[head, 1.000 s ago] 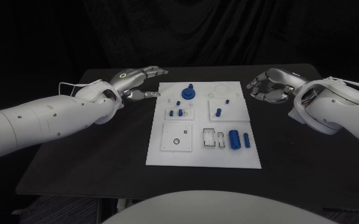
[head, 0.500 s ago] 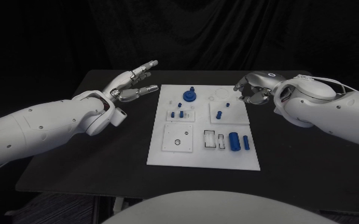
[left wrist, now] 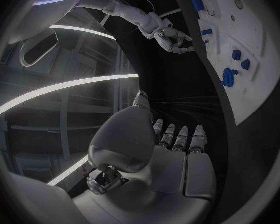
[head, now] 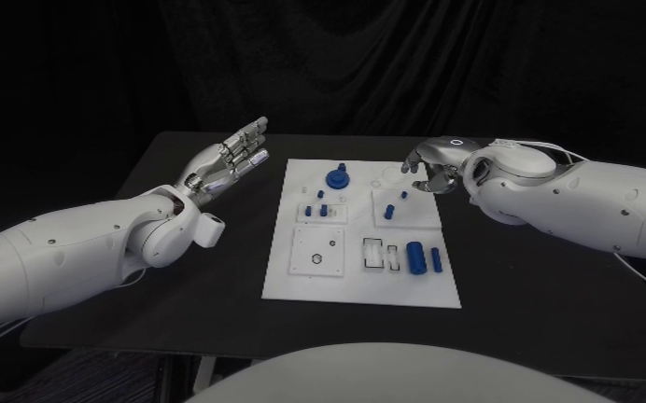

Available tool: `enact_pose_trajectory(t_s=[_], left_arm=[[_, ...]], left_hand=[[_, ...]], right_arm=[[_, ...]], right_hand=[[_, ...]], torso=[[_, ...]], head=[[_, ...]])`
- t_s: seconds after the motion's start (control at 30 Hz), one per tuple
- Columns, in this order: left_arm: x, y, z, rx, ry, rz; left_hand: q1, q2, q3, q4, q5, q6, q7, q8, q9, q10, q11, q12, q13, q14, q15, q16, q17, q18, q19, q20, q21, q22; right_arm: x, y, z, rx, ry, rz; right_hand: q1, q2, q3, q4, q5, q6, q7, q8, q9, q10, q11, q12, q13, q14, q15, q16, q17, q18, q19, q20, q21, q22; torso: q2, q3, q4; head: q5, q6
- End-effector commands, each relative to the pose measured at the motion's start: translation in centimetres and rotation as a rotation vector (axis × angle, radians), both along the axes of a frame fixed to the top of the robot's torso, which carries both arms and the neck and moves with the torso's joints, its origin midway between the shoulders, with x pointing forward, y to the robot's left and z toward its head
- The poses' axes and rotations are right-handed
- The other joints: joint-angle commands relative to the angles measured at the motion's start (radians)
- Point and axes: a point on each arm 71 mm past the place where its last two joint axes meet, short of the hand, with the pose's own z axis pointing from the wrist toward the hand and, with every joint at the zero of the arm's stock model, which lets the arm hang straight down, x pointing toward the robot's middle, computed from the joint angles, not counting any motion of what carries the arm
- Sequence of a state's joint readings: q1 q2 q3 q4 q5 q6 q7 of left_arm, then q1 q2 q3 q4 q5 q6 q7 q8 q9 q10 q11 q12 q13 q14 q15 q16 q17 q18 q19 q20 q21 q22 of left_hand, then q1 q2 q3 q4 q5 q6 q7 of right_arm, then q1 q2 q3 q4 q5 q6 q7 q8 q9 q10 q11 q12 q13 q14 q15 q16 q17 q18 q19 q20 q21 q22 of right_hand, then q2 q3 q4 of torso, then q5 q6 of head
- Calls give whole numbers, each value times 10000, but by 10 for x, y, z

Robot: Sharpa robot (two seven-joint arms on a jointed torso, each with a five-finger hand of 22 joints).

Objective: Assemble the parts on the task board

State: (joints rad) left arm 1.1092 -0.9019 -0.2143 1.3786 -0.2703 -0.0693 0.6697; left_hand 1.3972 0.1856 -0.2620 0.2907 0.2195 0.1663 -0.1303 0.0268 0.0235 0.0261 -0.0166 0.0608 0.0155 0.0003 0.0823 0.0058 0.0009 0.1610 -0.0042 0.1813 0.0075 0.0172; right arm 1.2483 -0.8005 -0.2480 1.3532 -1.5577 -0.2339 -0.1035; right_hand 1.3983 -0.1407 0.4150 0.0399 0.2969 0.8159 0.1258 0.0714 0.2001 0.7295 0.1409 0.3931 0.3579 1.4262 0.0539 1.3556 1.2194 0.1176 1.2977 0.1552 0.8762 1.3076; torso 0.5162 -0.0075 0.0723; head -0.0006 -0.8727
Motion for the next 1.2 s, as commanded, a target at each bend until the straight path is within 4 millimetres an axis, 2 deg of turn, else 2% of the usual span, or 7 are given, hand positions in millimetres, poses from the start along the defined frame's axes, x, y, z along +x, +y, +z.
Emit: enact_pose_trajectory(t_s=[0.03,0.2,0.27,0.37,0.57,0.77,1.2], left_arm=[[-4,-5,8,-1426,-582,-329],[-8,-10,9,-1595,-474,-518],[-10,-11,9,-1638,-450,-559],[-11,-12,10,-1681,-418,-608],[-12,-14,9,-1728,-341,-706],[-14,-16,5,-1792,-184,-829],[-16,-16,-2,-1809,19,-897]], left_hand=[[180,12,-79,-3,120,-61,37,-50,-9,3,86,-41,-9,-3,76,-58,-9,172,55,121,103,150],[239,35,-81,-14,214,-62,63,-50,-9,10,129,-31,-6,-3,102,-58,-9,175,74,158,101,142],[322,67,-138,-4,236,-61,85,-49,-9,14,171,-29,-6,-3,129,-58,-9,175,58,178,106,85],[338,81,-145,-7,280,-48,104,-47,-7,30,199,-4,0,-3,134,-58,-9,180,78,189,106,80],[423,117,-131,-30,424,-63,162,-49,-8,37,272,5,2,-3,172,-58,-9,171,96,215,101,69],[575,171,-91,-53,635,-113,182,-54,-13,40,359,14,3,-3,278,-58,-9,157,116,298,94,56],[740,219,-53,-84,871,-135,222,-55,-14,65,470,54,11,-3,341,-58,-9,150,132,355,88,39]], right_arm=[[0,-3,-5,-253,69,102],[-1,-6,-14,-295,181,61],[-1,-6,-17,-305,214,57],[-2,-7,-22,-305,276,67],[-3,-8,-30,-232,382,38],[-3,-8,-37,-210,440,40],[-1,-11,-48,-204,472,-24]], right_hand=[[-87,-6,33,-48,106,133,1,38,-14,170,-13,-66,-126,83,-6,86,27,96,95,-16,103,944],[-138,-7,52,-35,167,183,-10,51,-10,281,-27,-100,-227,103,-19,107,43,88,124,-28,144,954],[-150,-7,53,-30,172,189,-8,52,-10,293,-28,-106,-240,112,-20,119,60,82,139,-29,176,962],[-209,1,68,-3,198,234,-8,64,-5,405,-45,-123,-318,127,-32,131,63,73,172,-39,228,974],[-237,3,101,0,239,282,-7,78,2,533,-66,-132,-391,144,-49,150,81,71,190,-53,249,979],[-244,2,112,0,243,277,-6,71,0,575,-72,-132,-411,150,-55,155,86,69,198,-58,259,982],[-342,-14,155,31,-38,195,20,5,-23,845,-120,-196,-613,185,-96,183,97,46,272,-98,371,1007]], torso=[[-213,-121,47],[-297,-176,62],[-329,-173,90],[-370,-181,34],[-394,-177,25],[-369,-231,13],[-371,-248,59]], head=[[-83,1],[-165,1],[-216,1],[-149,1],[-166,1],[-145,1],[-178,1]])
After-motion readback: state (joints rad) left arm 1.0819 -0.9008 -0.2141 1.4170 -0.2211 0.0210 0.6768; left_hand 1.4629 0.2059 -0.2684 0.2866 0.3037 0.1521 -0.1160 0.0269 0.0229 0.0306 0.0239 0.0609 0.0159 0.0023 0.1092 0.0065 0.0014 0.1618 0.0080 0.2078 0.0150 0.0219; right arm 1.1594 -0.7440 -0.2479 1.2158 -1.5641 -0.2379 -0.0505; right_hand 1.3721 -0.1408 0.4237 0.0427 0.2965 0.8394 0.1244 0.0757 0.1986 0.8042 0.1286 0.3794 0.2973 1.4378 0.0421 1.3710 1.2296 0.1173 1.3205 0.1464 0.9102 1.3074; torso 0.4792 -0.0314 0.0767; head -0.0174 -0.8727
